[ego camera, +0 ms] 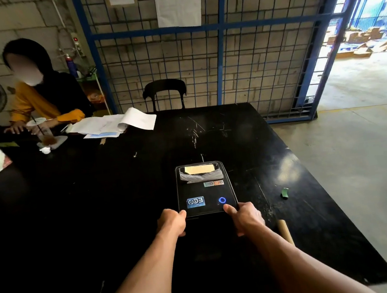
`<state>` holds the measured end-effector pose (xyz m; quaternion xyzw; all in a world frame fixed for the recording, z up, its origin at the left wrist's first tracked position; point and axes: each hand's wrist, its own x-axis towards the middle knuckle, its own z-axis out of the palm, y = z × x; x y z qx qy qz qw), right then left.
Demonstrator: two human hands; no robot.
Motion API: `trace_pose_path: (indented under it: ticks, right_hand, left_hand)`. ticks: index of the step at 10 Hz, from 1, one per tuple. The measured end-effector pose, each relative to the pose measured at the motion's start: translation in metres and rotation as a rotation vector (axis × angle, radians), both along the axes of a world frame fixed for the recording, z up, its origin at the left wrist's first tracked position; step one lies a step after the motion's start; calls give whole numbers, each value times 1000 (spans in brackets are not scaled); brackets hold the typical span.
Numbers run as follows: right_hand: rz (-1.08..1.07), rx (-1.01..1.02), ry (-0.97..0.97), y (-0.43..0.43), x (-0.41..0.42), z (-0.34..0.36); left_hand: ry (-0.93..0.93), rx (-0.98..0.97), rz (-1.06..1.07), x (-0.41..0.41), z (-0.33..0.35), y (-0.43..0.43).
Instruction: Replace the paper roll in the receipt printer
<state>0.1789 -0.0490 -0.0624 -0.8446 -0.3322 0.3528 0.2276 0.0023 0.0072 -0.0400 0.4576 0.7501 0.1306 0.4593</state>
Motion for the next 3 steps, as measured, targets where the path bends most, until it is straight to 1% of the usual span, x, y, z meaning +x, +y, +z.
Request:
trace_pose_path:
  ticks: [1, 2, 3]
  right_hand:
    - [59, -74, 20, -15, -2, 4]
    - [41, -78, 135, -27, 7, 16]
    - [-64, 165, 269, -28, 18, 47]
  left_hand:
    - [-168, -22, 41, -10, -6, -9]
    - [-201, 22, 96, -32, -28, -23]
    - [-80, 16, 30, -55, -40, -57]
